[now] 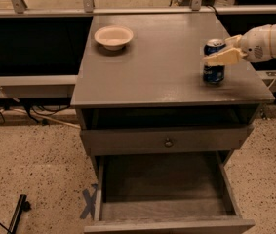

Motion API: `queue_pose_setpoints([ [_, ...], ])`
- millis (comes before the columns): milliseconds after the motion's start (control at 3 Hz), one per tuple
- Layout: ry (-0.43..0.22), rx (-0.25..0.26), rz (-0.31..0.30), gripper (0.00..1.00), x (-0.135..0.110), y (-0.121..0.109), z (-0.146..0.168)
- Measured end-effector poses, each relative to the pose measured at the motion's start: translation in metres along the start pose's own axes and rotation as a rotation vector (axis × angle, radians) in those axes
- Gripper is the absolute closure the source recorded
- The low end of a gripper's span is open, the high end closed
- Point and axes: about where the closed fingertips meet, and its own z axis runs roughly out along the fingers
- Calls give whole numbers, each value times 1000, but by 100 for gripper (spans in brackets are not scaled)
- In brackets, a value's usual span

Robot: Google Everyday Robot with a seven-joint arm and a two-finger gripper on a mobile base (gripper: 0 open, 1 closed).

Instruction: Pick pepsi can from middle drawer and place on counter

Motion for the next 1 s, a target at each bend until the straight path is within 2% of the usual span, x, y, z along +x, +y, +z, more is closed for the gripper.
queue_pose_setpoints([
  [667,0,-6,0,11,0,1,4],
  [1000,0,-11,1,0,0,2,7],
])
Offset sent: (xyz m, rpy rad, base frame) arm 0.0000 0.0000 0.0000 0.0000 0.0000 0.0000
